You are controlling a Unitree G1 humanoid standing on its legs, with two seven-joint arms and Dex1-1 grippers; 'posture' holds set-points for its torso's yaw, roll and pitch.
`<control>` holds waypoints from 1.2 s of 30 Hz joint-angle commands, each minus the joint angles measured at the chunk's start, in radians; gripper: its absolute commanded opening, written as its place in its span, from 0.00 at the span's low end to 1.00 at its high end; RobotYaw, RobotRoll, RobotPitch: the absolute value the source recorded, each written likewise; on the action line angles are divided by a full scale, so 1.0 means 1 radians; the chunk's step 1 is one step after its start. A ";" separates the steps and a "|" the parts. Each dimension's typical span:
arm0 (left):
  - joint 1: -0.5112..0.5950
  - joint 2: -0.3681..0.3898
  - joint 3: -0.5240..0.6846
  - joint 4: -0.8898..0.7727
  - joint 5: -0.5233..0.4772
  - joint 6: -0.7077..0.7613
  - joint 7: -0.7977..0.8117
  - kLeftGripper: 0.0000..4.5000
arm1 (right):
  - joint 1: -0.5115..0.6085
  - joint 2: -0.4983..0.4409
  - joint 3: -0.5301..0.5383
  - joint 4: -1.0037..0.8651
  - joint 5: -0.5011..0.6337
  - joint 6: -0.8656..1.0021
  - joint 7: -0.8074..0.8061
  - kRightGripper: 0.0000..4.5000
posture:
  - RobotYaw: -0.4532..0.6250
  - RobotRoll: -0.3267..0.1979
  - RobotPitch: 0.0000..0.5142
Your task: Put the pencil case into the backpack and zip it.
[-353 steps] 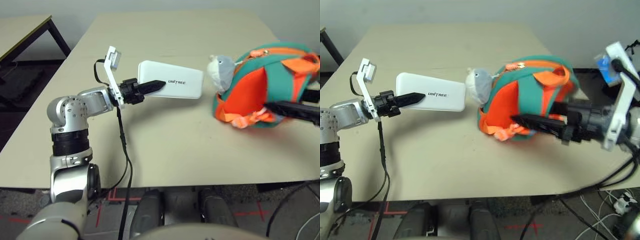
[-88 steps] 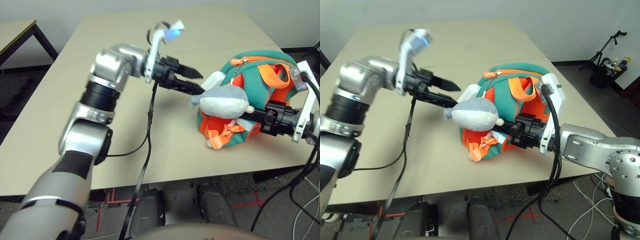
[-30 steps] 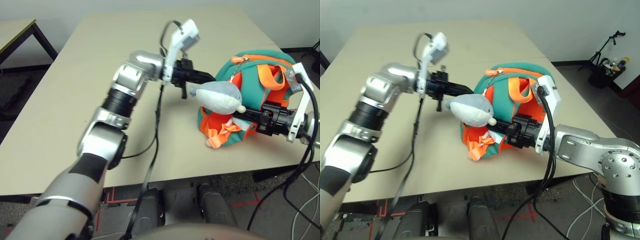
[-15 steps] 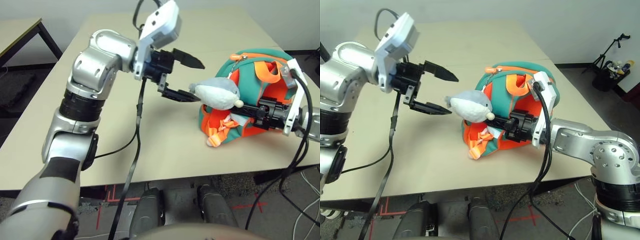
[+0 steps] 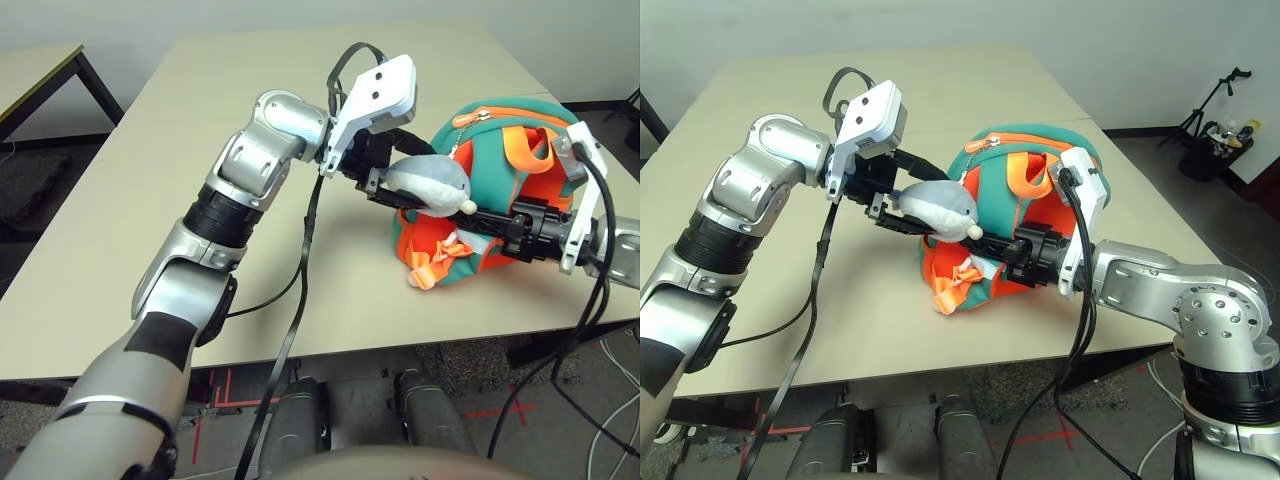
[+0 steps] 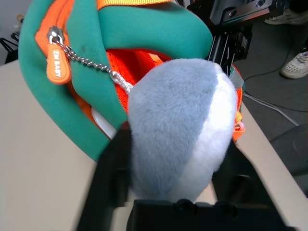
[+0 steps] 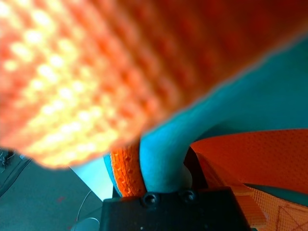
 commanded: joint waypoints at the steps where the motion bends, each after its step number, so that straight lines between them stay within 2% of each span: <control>1: -0.009 0.030 0.092 -0.036 -0.063 0.124 0.041 0.28 | 0.011 0.010 0.000 -0.028 0.020 0.005 0.002 0.04 | 0.37 0.62 0.11; 3: -0.014 0.051 0.155 -0.050 -0.113 0.219 0.074 0.16 | 0.011 0.012 0.002 -0.028 0.018 0.004 0.002 0.04 | 0.37 0.62 0.12; 5: -0.019 0.090 0.245 -0.051 -0.174 0.345 0.125 0.08 | 0.008 0.015 0.005 -0.024 0.016 0.005 0.005 0.04 | 0.38 0.62 0.12; 9: -0.005 0.159 0.333 -0.058 -0.241 0.499 0.191 0.06 | 0.003 0.017 0.011 -0.019 0.010 0.010 0.013 0.04 | 0.39 0.62 0.13; 11: 0.037 0.210 0.371 -0.081 -0.279 0.572 0.206 0.06 | -0.005 0.019 0.017 -0.012 0.005 0.013 0.019 0.04 | 0.40 0.62 0.13; 13: 0.134 0.265 0.378 -0.151 -0.319 0.641 0.204 0.06 | -0.012 0.019 0.022 -0.004 -0.001 0.016 0.027 0.04 | 0.41 0.62 0.13; 15: 0.225 0.283 0.385 -0.217 -0.356 0.679 0.222 0.06 | -0.017 0.019 0.026 0.002 -0.007 0.019 0.033 0.04 | 0.41 0.62 0.14; 19: 0.345 0.258 0.388 -0.273 -0.388 0.702 0.294 0.06 | -0.021 0.022 0.030 0.009 -0.014 0.023 0.041 0.04 | 0.42 0.62 0.14; 24: 0.481 0.231 0.248 -0.289 -0.330 0.611 0.323 0.06 | -0.033 0.029 0.036 0.023 -0.031 0.030 0.055 0.04 | 0.43 0.62 0.14; 31: 0.568 0.104 -0.017 -0.101 -0.195 0.498 0.339 0.06 | -0.030 0.052 0.035 0.035 -0.074 0.032 0.071 0.04 | 0.42 0.62 0.13; 34: 0.581 0.087 -0.038 -0.085 -0.164 0.449 0.348 0.06 | -0.010 0.039 0.027 0.024 -0.090 0.047 0.072 0.04 | 0.40 0.62 0.13; 36: 0.574 0.076 -0.001 -0.116 -0.184 0.464 0.367 0.06 | 0.008 0.015 0.020 0.012 -0.114 0.061 0.066 0.04 | 0.40 0.62 0.13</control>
